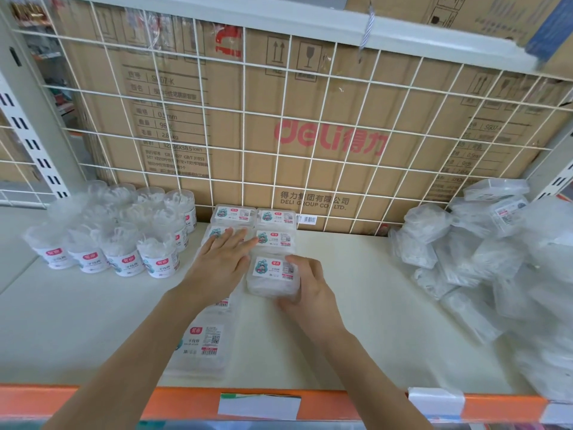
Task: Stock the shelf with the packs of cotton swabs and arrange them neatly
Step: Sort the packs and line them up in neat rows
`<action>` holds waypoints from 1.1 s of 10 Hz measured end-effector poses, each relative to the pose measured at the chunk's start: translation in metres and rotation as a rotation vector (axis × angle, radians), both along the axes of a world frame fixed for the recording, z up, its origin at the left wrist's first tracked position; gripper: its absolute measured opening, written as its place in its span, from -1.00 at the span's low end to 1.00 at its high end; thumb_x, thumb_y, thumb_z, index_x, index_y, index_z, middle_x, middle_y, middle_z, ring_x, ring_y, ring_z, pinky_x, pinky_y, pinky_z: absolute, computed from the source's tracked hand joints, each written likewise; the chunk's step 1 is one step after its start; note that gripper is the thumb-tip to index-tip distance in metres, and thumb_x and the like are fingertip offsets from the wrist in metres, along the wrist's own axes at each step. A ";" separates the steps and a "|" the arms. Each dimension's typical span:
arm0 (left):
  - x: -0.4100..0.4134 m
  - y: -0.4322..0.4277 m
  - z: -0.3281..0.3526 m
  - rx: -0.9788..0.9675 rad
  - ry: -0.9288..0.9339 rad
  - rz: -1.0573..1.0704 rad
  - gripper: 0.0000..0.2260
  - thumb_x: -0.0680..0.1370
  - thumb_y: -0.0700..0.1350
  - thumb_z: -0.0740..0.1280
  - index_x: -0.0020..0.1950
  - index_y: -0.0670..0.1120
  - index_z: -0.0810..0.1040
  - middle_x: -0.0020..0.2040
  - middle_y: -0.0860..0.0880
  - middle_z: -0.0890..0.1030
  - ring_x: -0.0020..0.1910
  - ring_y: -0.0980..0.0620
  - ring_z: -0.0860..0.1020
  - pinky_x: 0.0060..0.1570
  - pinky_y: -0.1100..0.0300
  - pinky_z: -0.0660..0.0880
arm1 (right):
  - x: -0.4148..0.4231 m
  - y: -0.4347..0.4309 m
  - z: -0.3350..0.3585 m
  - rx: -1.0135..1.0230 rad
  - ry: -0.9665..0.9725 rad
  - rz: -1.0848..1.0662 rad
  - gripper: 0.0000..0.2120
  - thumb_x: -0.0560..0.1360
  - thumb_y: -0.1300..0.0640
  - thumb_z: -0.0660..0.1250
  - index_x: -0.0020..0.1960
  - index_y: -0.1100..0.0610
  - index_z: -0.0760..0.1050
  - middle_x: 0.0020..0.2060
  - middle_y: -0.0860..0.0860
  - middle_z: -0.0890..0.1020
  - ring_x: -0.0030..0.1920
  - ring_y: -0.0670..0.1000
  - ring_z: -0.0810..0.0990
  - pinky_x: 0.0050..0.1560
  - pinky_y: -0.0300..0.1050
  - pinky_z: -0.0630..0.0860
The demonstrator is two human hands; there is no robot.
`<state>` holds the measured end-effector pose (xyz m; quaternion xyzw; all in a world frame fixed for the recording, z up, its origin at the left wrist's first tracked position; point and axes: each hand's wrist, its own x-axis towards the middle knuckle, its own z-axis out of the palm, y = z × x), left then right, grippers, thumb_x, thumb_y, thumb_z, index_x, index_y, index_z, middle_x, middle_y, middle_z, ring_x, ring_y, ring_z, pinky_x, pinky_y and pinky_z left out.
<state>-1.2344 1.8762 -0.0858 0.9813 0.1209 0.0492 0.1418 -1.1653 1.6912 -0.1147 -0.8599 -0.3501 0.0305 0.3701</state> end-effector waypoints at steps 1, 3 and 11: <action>0.000 0.001 -0.001 0.020 0.003 -0.008 -0.19 0.31 0.22 -0.42 0.53 0.11 0.07 0.56 0.05 0.00 0.53 0.06 -0.12 0.43 0.18 -0.24 | 0.000 0.004 -0.003 0.020 -0.037 -0.012 -0.41 0.41 0.18 0.42 0.38 0.01 0.31 0.25 0.03 0.30 0.09 0.04 0.53 0.06 -0.12 0.54; 0.000 0.001 -0.001 0.019 0.025 -0.003 -0.39 0.47 0.09 -0.25 0.54 0.11 0.04 0.56 0.05 -0.03 0.53 0.07 -0.14 0.43 0.17 -0.25 | -0.001 0.008 -0.004 0.011 -0.046 -0.018 -0.38 0.43 0.08 0.43 0.42 0.00 0.27 0.23 0.05 0.31 0.12 0.02 0.51 0.08 -0.16 0.51; -0.001 -0.001 -0.001 0.027 0.031 -0.007 -0.59 0.67 -0.03 -0.09 0.54 0.10 0.00 0.56 0.04 -0.06 0.53 0.05 -0.15 0.46 0.12 -0.24 | -0.008 0.016 -0.004 0.109 0.058 -0.108 -0.31 0.40 -0.05 0.45 0.42 -0.03 0.19 0.18 0.01 0.35 0.15 -0.02 0.46 0.04 -0.22 0.46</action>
